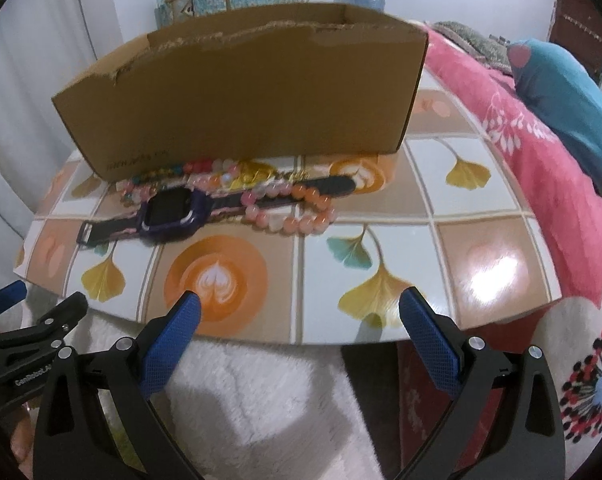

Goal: Organize jewelry
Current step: 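Move the left gripper toward the smartwatch strap while the right gripper approaches the watch face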

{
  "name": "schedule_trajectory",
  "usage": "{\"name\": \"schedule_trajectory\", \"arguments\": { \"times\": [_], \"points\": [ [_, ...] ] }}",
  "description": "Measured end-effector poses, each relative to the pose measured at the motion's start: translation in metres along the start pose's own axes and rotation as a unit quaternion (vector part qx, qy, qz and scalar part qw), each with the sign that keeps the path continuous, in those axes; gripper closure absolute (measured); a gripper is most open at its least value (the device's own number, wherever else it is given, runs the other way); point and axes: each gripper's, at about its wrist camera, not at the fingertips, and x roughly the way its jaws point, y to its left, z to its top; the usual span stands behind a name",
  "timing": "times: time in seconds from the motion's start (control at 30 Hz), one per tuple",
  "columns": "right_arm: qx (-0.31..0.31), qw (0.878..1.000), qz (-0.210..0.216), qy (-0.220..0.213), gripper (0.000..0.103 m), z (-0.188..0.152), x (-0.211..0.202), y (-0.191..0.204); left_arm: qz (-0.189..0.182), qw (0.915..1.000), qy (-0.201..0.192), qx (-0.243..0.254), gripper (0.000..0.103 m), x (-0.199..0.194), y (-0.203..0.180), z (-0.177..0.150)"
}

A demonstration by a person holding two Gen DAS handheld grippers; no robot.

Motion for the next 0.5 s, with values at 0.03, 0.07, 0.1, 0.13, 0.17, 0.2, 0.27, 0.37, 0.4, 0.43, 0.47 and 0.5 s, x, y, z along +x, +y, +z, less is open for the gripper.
{"name": "schedule_trajectory", "arguments": {
  "times": [0.03, 0.07, 0.1, 0.13, 0.17, 0.2, 0.27, 0.37, 0.4, 0.43, 0.47, 0.5],
  "points": [
    [-0.003, 1.000, 0.001, -0.005, 0.006, 0.002, 0.000, -0.002, 0.000, 1.0000, -0.002, 0.003, 0.008, 0.000, -0.001, 0.001],
    [-0.006, 1.000, 0.004, -0.007, 0.006, 0.003, 0.000, -0.003, 0.000, 1.0000, -0.005, 0.006, 0.008, 0.000, -0.001, 0.003],
    [-0.009, 1.000, 0.013, -0.010, 0.007, 0.005, 0.000, -0.005, -0.005, 0.9999, -0.006, 0.008, 0.008, 0.001, -0.001, 0.005],
    [-0.010, 1.000, 0.019, -0.013, 0.007, 0.007, 0.000, -0.007, -0.019, 0.9997, -0.007, 0.011, 0.008, 0.003, 0.001, 0.008],
    [-0.009, 1.000, 0.024, -0.018, 0.006, 0.008, -0.001, -0.010, -0.025, 0.9996, -0.009, 0.012, 0.008, 0.004, 0.001, 0.008],
    [-0.008, 0.999, 0.028, -0.022, 0.007, 0.008, -0.002, -0.011, -0.030, 0.9994, -0.013, 0.014, 0.008, 0.005, 0.001, 0.009],
    [-0.008, 0.999, 0.037, -0.031, 0.006, 0.010, -0.003, -0.016, -0.054, 0.9975, -0.037, 0.026, 0.008, 0.005, 0.003, 0.012],
    [-0.014, 0.998, 0.044, -0.040, 0.007, 0.016, -0.003, -0.022, -0.084, 0.9930, -0.074, 0.035, 0.008, 0.001, 0.009, 0.017],
    [-0.016, 0.998, 0.048, -0.042, 0.007, 0.019, -0.002, -0.025, -0.091, 0.9910, -0.090, 0.038, 0.008, -0.001, 0.012, 0.020],
    [-0.018, 0.998, 0.053, -0.042, 0.007, 0.021, -0.001, -0.027, -0.091, 0.9902, -0.096, 0.044, 0.008, -0.002, 0.011, 0.020],
    [-0.020, 0.997, 0.058, -0.043, 0.007, 0.021, -0.001, -0.027, -0.089, 0.9898, -0.098, 0.052, 0.008, -0.001, 0.011, 0.023],
    [-0.023, 0.997, 0.067, -0.042, 0.007, 0.024, 0.000, -0.029, -0.087, 0.9896, -0.098, 0.060, 0.008, 0.000, 0.012, 0.025]
  ]
}}
